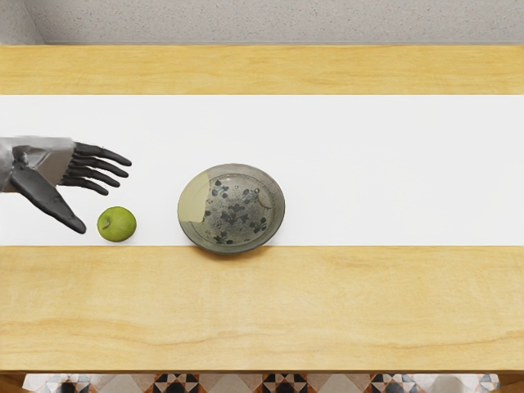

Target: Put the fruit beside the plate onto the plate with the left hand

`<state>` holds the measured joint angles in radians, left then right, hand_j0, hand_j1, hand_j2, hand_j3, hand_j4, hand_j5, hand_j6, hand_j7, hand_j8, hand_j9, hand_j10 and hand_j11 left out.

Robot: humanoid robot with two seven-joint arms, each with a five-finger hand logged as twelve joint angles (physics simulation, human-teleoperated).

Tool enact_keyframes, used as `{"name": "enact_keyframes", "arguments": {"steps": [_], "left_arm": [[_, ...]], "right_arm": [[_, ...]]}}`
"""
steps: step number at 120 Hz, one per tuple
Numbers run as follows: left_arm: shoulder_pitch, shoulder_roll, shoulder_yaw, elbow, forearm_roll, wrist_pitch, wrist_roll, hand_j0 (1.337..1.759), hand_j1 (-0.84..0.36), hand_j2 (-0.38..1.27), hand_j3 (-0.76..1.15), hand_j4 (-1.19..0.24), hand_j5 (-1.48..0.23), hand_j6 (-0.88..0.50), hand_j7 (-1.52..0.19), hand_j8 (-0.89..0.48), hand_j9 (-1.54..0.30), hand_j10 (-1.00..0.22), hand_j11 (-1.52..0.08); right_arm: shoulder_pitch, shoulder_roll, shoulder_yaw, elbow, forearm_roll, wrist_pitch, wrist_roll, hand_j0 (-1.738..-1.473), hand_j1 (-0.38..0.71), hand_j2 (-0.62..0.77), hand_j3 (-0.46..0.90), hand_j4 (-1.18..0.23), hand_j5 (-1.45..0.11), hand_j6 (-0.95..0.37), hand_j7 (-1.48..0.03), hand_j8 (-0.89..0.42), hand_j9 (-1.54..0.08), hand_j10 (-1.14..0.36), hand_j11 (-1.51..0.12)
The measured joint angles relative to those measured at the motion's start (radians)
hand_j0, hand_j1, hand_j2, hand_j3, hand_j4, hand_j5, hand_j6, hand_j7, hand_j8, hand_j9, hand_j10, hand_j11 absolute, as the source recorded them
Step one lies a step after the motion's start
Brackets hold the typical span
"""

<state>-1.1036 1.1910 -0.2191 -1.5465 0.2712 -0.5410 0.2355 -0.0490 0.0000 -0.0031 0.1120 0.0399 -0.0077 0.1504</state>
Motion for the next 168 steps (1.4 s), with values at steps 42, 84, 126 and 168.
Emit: {"name": "enact_keyframes", "arguments": {"steps": [42, 84, 126, 168], "left_arm": [[0.081, -0.094, 0.005, -0.116, 0.344, 0.528, 0.128, 1.658, 0.06, 0.05, 0.0, -0.25, -0.32, -0.25, -0.32, -0.25, -0.32, -0.25, -0.32], [0.073, -0.223, 0.123, -0.121, 0.616, 0.739, 0.347, 1.658, 0.06, 0.05, 0.0, -0.25, -0.32, -0.25, -0.32, -0.25, -0.32, -0.25, -0.32], [0.075, -0.36, 0.147, -0.122, 0.671, 0.823, 0.374, 1.658, 0.06, 0.05, 0.0, -0.25, -0.32, -0.25, -0.32, -0.25, -0.32, -0.25, -0.32], [0.087, -0.429, 0.189, -0.125, 0.662, 0.904, 0.375, 1.658, 0.06, 0.05, 0.0, -0.25, -0.32, -0.25, -0.32, -0.25, -0.32, -0.25, -0.32]], "right_arm": [[0.001, 0.0, 0.001, -0.002, 0.0, 0.0, 0.0, -1.658, -0.32, 0.0, 0.0, -0.02, -0.03, -0.02, -0.03, -0.02, -0.03, -0.02, -0.03], [0.001, 0.0, 0.002, -0.003, 0.0, 0.0, 0.0, -1.658, -0.32, 0.0, 0.0, -0.02, -0.03, -0.02, -0.03, -0.02, -0.03, -0.02, -0.03], [0.003, 0.0, 0.003, -0.005, 0.0, 0.0, -0.001, -1.658, -0.32, 0.0, 0.0, -0.02, -0.03, -0.02, -0.03, -0.02, -0.03, -0.02, -0.03], [0.003, 0.0, 0.003, -0.005, 0.0, 0.0, -0.001, -1.658, -0.32, 0.0, 0.0, -0.02, -0.03, -0.02, -0.03, -0.02, -0.03, -0.02, -0.03]]}}
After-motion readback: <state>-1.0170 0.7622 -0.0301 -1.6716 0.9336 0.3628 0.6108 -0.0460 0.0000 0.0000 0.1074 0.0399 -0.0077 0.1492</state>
